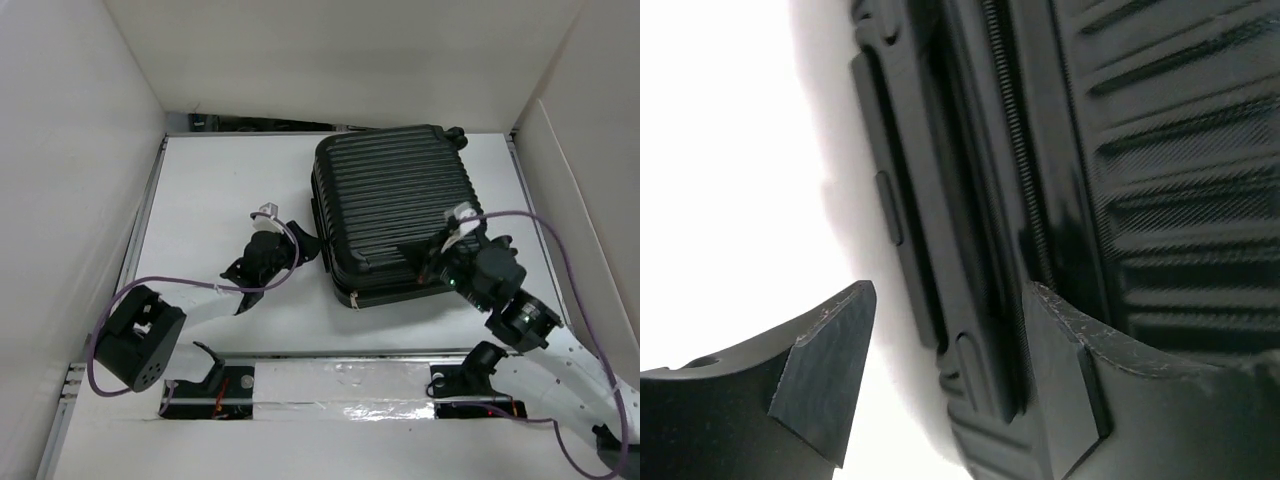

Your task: Pack the luggage

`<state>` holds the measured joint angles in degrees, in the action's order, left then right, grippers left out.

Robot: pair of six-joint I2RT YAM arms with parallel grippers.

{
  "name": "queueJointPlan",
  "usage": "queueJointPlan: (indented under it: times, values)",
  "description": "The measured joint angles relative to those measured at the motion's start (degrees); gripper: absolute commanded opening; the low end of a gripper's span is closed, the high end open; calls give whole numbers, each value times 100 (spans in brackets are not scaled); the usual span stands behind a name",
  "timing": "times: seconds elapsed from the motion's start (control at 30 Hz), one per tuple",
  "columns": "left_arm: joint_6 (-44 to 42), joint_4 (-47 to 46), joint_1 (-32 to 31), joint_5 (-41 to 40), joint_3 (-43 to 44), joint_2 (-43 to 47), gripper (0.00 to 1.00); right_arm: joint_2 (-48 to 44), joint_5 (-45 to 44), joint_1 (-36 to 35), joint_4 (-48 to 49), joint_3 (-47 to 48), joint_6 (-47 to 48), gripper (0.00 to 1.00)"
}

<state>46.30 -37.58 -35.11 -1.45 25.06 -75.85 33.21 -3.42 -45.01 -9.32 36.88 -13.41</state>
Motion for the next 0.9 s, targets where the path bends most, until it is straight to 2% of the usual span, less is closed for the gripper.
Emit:
queueJointPlan:
  times: [0.1, 0.17, 0.23, 0.27, 0.33, 0.37, 0.4, 0.47, 0.57, 0.7, 0.9]
  values:
    - [-87, 39, 31, 79, 201, -216, 54, 514, -479, 1145, -380, 892, 168, 0]
    - [-136, 74, 74, 98, 254, -350, 54, 1185, -664, 2170, -527, 1622, 310, 0]
    - [-170, 107, 103, 140, 278, -483, 53, 1945, -673, 3032, -555, 2310, 407, 6]
    - [-186, 122, 114, 146, 280, -527, 53, 2415, -662, 3477, -560, 2717, 452, 18]
    - [-199, 129, 146, 188, 280, -564, 53, 3217, -557, 4140, -525, 3289, 492, 34]
    - [-216, 116, 146, 197, 280, -564, 53, 3635, -472, 4415, -531, 3523, 501, 51]
    - [-243, 114, 149, 210, 280, -564, 53, 4039, -391, 4656, -564, 3742, 498, 56]
    - [-275, 105, 149, 232, 280, -564, 53, 4787, -166, 5025, -625, 4076, 525, 68]
    - [-315, 90, 149, 262, 280, -564, 53, 5681, 411, 5418, -809, 4472, 503, 77]
    - [-378, 57, 149, 343, 280, -564, 53, 6336, 1707, 5707, -898, 4568, 455, 82]
    - [-409, 37, 149, 448, 267, -557, 52, 6389, 3571, 6070, -275, 4271, 87, 85]
